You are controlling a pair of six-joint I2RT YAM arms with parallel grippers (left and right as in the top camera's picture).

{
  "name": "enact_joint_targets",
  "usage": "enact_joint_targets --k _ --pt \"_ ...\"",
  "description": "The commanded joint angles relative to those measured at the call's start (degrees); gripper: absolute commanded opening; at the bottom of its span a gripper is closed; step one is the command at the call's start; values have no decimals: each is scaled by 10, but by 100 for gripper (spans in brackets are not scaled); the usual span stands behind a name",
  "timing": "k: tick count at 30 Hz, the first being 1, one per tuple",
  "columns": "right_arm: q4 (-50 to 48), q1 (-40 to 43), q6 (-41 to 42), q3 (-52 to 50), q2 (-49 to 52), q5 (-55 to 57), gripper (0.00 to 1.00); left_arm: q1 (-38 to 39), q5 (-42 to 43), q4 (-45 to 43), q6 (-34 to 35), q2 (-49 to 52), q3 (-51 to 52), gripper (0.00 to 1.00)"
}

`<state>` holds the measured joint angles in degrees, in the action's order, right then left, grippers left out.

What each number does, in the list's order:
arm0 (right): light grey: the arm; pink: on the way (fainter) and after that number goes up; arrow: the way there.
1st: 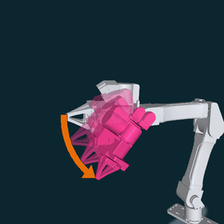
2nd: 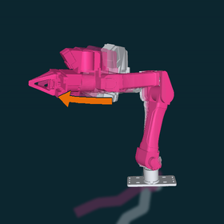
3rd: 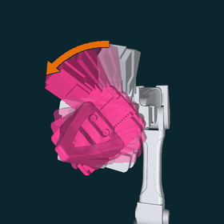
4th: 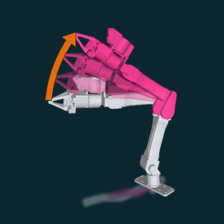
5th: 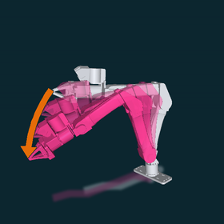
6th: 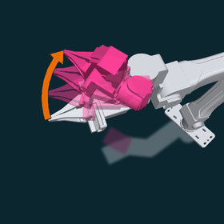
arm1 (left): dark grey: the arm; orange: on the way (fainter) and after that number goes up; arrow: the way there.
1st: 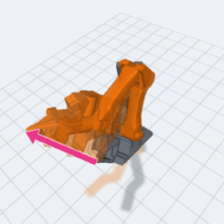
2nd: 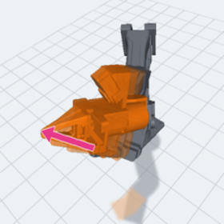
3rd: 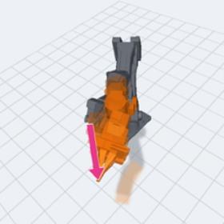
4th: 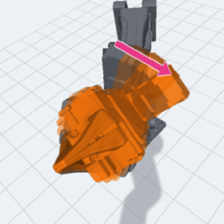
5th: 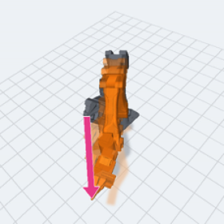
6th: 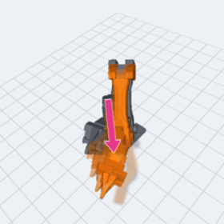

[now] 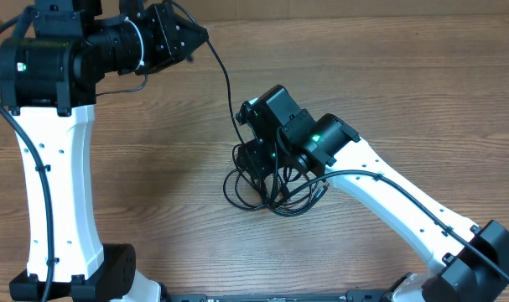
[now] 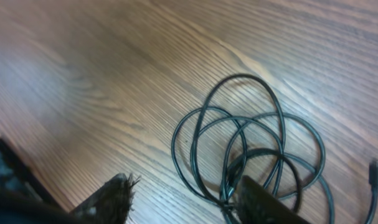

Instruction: Untangle cables

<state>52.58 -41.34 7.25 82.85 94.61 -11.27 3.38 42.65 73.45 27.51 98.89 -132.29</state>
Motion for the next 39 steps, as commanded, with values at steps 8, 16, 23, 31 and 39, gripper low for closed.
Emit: enact_joint_targets --k 8,16,23,31,39 --pt "18 -2 86 9 -6 26 4 -10 -243 87 10 -23 -37 4" --pt "39 -2 143 76 -56 -46 4 -10 -392 183 10 -10 -35 6" --pt "54 -2 177 185 -102 -64 4 -6 -297 226 6 -10 -35 68" --pt "-29 0 297 241 -127 -18 4 5 -14 233 -142 -10 -35 100" --pt "-192 0 352 241 -127 64 4 40 34 233 -186 -10 -35 95"
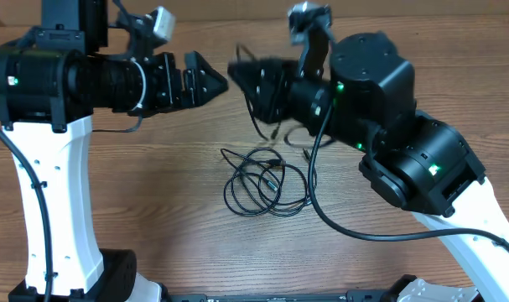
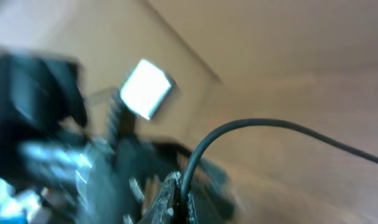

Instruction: Untangle cables

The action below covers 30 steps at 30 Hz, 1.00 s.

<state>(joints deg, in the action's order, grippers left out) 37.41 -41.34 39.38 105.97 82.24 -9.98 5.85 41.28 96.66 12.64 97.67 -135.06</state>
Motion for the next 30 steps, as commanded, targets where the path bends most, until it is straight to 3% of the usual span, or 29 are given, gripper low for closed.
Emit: enact_joint_targets --k 1,5,11,16,20,22,25,30 --pt "-62 0 31 10 -3 67 4 19 47 1 -37 2 -7 94" --pt "-110 0 50 10 -3 156 4 31 30 1 -41 2 -7 93" --pt "-74 0 60 10 -3 285 4 31 -21 1 -41 2 -7 91" --pt "-22 -1 110 10 4 283 4 31 24 -24 -60 2 -7 83" --pt "3 -1 215 10 16 272 6 36 119 -43 -144 2 -7 80" --pt "3 -1 242 10 21 248 4 41 121 -46 -167 2 -7 79" --pt "2 -1 261 10 27 203 4 43 121 -48 -183 2 -7 65" --pt "2 -1 310 10 27 164 4 43 122 -64 -183 2 -7 62"
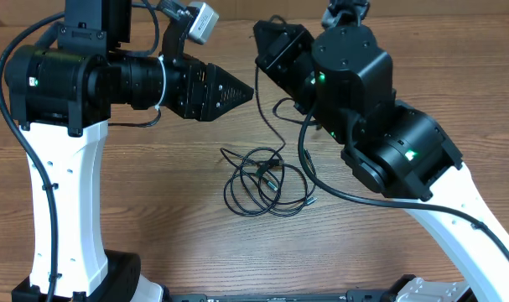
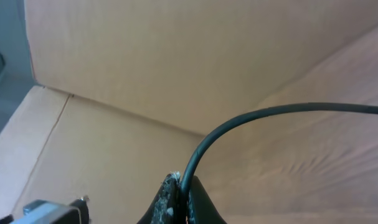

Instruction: Untangle cables

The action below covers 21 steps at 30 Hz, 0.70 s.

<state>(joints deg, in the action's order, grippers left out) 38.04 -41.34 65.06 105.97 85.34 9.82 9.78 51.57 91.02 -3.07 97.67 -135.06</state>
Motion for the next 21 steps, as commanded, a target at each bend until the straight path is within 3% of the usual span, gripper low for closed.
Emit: enact_joint_targets --k 1,4,8,14,18,21 --pt "-4 -1 60 10 -4 -35 4 4 19 -12 -25 2 -7 55" --pt "-2 -1 83 10 -4 -51 4 4 25 -23 -25 2 -7 48" --pt "-3 -1 102 10 -4 -95 4 4 25 -33 -25 3 -7 48" --pt "-2 -1 102 10 -4 -97 4 4 24 -61 4 6 -7 38" --pt "-2 -1 102 10 -4 -111 4 4 24 -71 8 6 -7 26" --pt "-2 -1 102 10 -4 -111 4 4 23 -70 10 7 -7 8"
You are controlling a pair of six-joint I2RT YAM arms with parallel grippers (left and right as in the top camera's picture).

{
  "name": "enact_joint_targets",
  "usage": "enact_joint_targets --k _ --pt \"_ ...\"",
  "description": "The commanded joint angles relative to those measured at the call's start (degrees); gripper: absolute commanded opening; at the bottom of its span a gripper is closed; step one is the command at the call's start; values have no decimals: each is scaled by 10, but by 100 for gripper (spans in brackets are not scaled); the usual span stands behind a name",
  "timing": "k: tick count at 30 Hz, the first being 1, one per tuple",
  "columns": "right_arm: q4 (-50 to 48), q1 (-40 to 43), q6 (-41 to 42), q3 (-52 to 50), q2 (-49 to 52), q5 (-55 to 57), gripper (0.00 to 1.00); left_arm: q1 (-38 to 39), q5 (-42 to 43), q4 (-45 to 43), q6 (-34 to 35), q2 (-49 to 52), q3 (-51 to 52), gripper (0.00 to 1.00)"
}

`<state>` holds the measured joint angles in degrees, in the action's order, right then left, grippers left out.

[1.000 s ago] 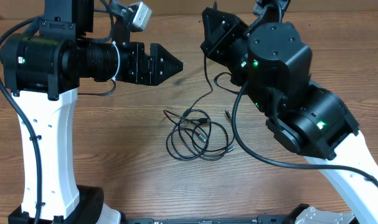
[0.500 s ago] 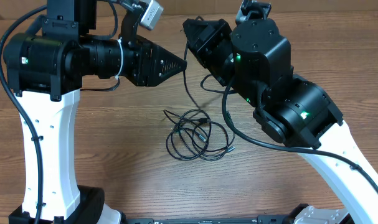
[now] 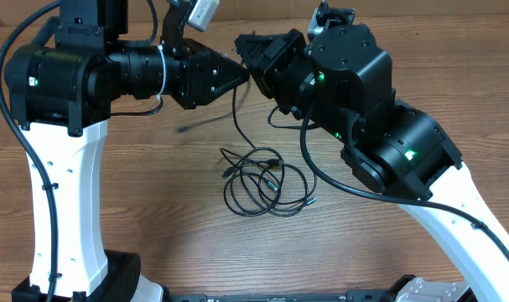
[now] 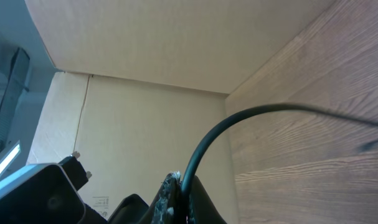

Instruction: Untangle cables

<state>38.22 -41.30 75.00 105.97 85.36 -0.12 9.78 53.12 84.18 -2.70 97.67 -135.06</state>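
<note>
A thin black cable [image 3: 240, 117] hangs from where my two grippers meet, high over the wooden table [image 3: 422, 50], down to a loose tangle of loops [image 3: 262, 180]. My left gripper [image 3: 240, 78] points right with its fingers drawn to a point, and the strand starts at its tip. My right gripper [image 3: 252, 57] faces it from the right. In the right wrist view that gripper [image 4: 184, 186] is shut on the cable [image 4: 263, 109], which arcs up and off to the right. A blurred dark streak [image 3: 202, 124] shows left of the hanging strand.
The left arm's white column [image 3: 57, 184] stands at the left edge. The right arm's white link [image 3: 455, 231] crosses the lower right corner. A pale wall [image 4: 176, 43] rises behind the table.
The left gripper has moved a little up and now meets the right gripper's tip. The hanging strand has shifted left, under the left tip. The right wrist has turned, showing more table.
First the left gripper held a cable end high at the back left while the right gripper stood open over the tangle. Then the right gripper was shut on a strand, raised toward the left gripper. Both stayed high, and now their tips meet above the tangle.
</note>
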Motion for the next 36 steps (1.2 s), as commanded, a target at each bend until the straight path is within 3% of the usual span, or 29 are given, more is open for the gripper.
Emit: enact_joint_targets --k 1,7,11,14,16,18,22,28,33,36 --pt "-3 -1 2 10 -4 -11 4 4 7 -1 6 8 -7 4" --pt "5 -1 -3 10 -4 -6 6 4 7 -6 12 12 -7 4" --pt "42 -1 -5 10 -4 30 23 3 7 -63 122 12 -7 4" --pt "61 -1 -5 10 -5 50 32 3 -3 -108 159 12 -7 4" --pt "67 -1 -12 10 -9 60 47 3 -33 -127 185 12 -7 4" --pt "67 -1 -39 10 -14 71 52 3 -55 -144 204 12 -7 4" --pt "74 -1 -106 10 -33 118 100 3 -71 -212 244 12 -7 4" --pt "144 -1 -170 10 -94 252 100 3 -93 -368 375 12 -7 4" --pt "244 -1 -170 10 -118 284 100 3 -185 -425 440 14 -7 4" --pt "320 -1 -170 9 -113 284 100 3 -250 -448 442 17 -7 4"
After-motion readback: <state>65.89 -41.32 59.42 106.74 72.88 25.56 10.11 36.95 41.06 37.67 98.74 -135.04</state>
